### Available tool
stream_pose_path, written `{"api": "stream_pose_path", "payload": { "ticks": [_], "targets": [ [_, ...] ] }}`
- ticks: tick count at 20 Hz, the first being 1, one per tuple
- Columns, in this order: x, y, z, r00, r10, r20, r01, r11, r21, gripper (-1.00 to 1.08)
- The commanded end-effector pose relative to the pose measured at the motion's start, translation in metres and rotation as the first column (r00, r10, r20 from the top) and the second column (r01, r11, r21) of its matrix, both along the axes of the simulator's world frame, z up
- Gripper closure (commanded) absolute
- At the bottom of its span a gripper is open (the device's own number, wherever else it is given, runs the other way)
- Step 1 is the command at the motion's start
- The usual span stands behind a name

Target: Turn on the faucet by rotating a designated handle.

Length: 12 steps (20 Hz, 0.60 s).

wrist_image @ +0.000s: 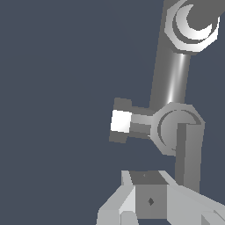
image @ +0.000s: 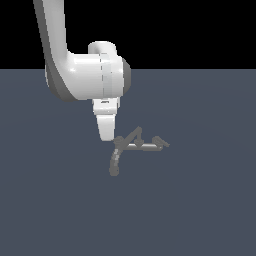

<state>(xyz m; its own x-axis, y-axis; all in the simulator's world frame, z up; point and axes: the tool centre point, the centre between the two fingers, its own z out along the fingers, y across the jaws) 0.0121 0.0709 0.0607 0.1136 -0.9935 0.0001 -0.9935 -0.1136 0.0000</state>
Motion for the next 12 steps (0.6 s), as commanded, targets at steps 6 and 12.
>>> {"api": "stream_pose_path", "payload": {
  "ticks": [6,12],
  "targets": [
    [-0.013,0.002,0.000,1.000,-0.003,0.003,0.003,1.000,0.000,1.08],
    [-0.034,0.001,0.000,1.000,-0.001,0.001,0.001,1.000,0.000,1.08]
  ]
}}
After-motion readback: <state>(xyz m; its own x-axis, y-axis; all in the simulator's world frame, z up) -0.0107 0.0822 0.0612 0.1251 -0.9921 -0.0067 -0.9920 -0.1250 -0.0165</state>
